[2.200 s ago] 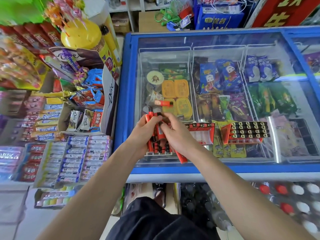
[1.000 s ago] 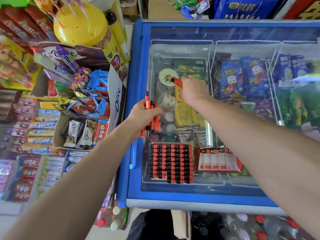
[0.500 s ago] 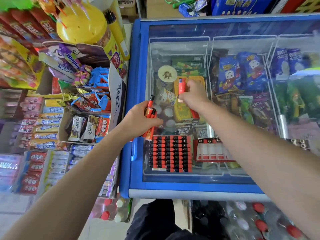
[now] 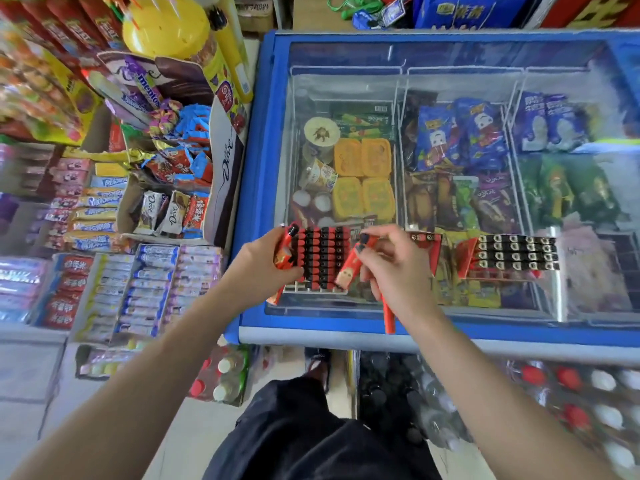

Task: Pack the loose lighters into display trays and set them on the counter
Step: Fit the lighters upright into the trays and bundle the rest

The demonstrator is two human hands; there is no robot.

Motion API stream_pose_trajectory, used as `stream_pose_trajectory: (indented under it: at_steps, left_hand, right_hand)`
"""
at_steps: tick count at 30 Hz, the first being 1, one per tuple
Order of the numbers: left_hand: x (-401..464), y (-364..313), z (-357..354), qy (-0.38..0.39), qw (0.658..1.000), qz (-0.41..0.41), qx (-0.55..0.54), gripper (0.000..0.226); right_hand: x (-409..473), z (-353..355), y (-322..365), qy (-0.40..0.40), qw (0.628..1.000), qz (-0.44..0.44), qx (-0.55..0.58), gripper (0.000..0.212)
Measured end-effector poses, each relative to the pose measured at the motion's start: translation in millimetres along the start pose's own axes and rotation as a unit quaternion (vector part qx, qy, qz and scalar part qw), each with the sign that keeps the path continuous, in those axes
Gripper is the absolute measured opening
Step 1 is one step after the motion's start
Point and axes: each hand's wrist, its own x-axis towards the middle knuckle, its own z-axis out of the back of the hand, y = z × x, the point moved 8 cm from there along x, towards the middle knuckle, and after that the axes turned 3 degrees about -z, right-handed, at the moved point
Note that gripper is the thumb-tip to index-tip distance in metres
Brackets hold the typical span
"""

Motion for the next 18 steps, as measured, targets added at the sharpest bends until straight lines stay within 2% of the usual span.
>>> stream_pose_trajectory:
  at_steps: [4,8,15,18]
  left_hand:
    - [-6,20,0,-0.026,0.999,0.036,0.001,0.027]
    - [-8,32,1,-0.035,0.998,0.052,-0.006,0.027]
    - [0,39,-2,-0.022,0.998,0.060,-0.022,0.028]
    - [2,41,-2,-0.014,0.998,0.050,-0.037,0.029]
  right_hand:
    - [-20,-17,-12,0.019,0.999,0.030,-0.036,0.011]
    - [-26,-42,-11,0.019,0.987,0.120,-0.108,0.013]
    - [-35,-74,-9,0.038,0.945,0.251,-0.205,0.014]
    - [-40,-86,-8,0.024,0.908,0.315,-0.275,0.016]
